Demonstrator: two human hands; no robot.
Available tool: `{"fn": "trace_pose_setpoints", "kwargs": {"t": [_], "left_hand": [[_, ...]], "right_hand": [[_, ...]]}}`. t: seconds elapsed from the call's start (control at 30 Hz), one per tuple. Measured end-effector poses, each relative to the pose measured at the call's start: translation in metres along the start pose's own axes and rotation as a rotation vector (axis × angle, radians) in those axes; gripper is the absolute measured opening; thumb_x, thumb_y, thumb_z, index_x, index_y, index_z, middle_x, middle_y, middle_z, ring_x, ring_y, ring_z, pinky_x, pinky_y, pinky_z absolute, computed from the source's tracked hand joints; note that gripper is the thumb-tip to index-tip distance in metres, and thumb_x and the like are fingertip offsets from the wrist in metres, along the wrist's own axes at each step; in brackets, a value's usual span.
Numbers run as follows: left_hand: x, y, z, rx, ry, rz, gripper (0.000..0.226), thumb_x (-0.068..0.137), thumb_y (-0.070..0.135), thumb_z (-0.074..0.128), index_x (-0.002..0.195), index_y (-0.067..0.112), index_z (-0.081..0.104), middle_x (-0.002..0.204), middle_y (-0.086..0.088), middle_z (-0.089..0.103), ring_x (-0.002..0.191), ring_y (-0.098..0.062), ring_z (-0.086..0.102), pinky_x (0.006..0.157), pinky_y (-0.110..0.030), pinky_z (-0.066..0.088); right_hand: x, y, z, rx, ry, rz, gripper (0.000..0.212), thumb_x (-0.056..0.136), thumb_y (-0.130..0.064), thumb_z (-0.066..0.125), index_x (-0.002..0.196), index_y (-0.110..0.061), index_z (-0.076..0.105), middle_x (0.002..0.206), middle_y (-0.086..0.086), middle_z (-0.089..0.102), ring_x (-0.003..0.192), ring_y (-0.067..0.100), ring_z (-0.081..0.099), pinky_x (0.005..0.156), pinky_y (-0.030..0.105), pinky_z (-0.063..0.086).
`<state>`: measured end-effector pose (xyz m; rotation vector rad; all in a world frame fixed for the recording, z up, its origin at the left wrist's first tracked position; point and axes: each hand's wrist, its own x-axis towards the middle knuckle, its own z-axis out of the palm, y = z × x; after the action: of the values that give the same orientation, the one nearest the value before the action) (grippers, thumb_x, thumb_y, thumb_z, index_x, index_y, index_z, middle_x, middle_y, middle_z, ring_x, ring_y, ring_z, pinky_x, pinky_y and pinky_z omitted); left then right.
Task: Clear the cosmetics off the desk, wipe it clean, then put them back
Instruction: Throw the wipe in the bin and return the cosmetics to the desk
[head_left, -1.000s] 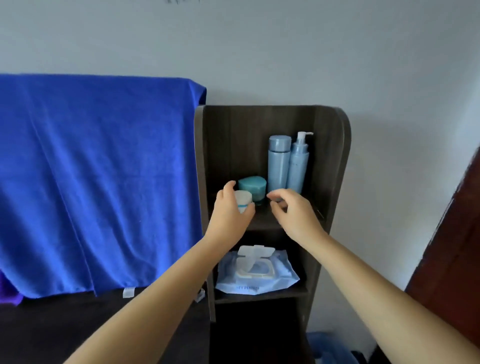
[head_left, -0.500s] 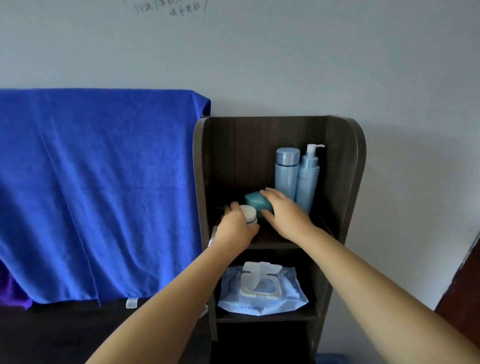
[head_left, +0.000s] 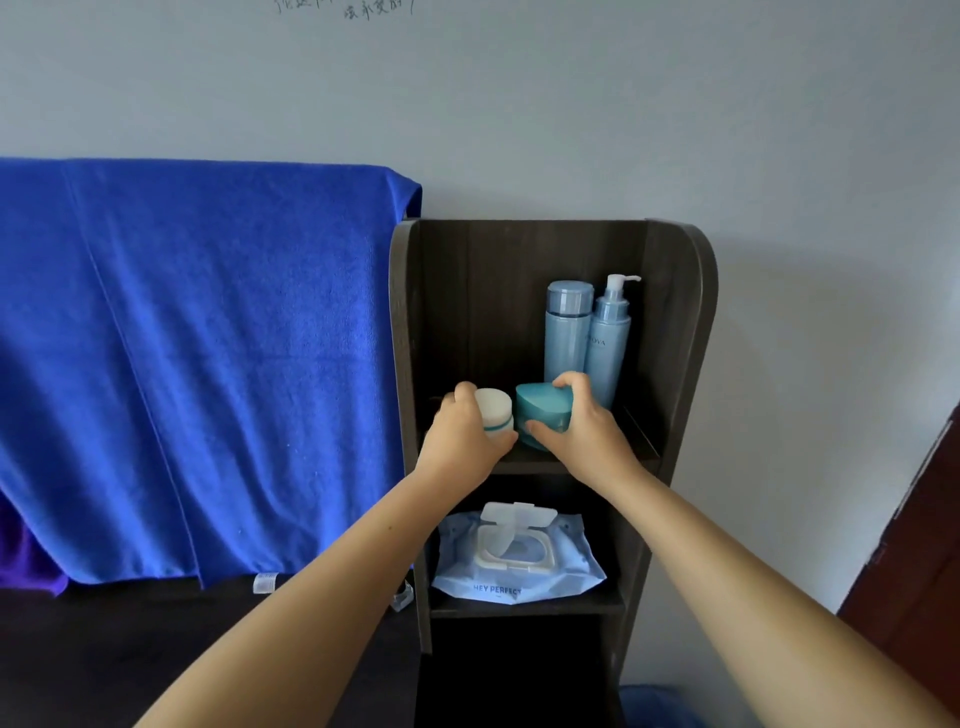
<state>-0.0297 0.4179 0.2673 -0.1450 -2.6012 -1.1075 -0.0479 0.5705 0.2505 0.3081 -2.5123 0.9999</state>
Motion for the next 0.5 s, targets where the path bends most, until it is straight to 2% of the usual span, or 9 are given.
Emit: {"fn": "trace_pose_setpoints", "kwargs": {"t": [0.1,0.2,0.3,0.37,0.5], "left_hand": [[-0.01,0.002,-0.008,-0.039,0.015,0.027,0.058,0.078,0.028,0.07,0.125,0.012,0.039,0.122,-0.009,0.048,0.102,-0.02,0.051,0.082,-0.03,0.047],[-0.032,-0.001,-0.024,-0.13,0.02,0.069,0.054,0.075,0.032,0.072,0.118,0.02,0.043,0.113,0.001,0.052,0.093,-0.011,0.052,0.068,-0.013,0.04],[-0.068,-0.018,-0.041,-0.268,-0.052,0.087,0.048,0.071,0.033,0.076,0.108,0.031,0.045,0.102,0.014,0.056,0.09,-0.003,0.057,0.071,-0.014,0.047],[-0.09,-0.036,-0.05,-0.313,-0.106,0.067,0.047,0.069,0.03,0.077,0.106,0.034,0.047,0.099,0.016,0.058,0.089,0.004,0.058,0.074,-0.012,0.048],[-0.122,-0.09,-0.065,-0.346,-0.128,-0.033,0.049,0.065,0.028,0.079,0.102,0.04,0.05,0.1,0.01,0.062,0.088,-0.004,0.063,0.079,-0.021,0.052]], "right_hand": [[-0.011,-0.002,-0.002,0.137,0.04,0.046,0.063,0.079,-0.026,0.072,0.127,-0.014,0.034,0.11,0.004,0.054,0.097,0.02,0.056,0.075,0.025,0.04],[-0.028,-0.007,-0.013,0.229,0.053,0.067,0.074,0.077,-0.026,0.074,0.137,-0.015,0.031,0.112,-0.004,0.048,0.1,0.01,0.049,0.078,0.019,0.038],[-0.051,-0.018,-0.024,0.293,0.035,0.034,0.068,0.076,-0.027,0.074,0.134,-0.018,0.039,0.117,-0.01,0.052,0.106,0.006,0.05,0.073,0.007,0.039],[-0.069,-0.025,-0.023,0.354,-0.004,0.022,0.063,0.075,-0.028,0.075,0.129,-0.022,0.043,0.118,-0.011,0.055,0.107,0.004,0.052,0.074,0.004,0.044],[-0.113,-0.036,0.009,0.438,-0.092,0.005,0.06,0.073,-0.022,0.076,0.124,-0.026,0.044,0.115,-0.017,0.054,0.109,-0.006,0.049,0.082,-0.001,0.039]]}}
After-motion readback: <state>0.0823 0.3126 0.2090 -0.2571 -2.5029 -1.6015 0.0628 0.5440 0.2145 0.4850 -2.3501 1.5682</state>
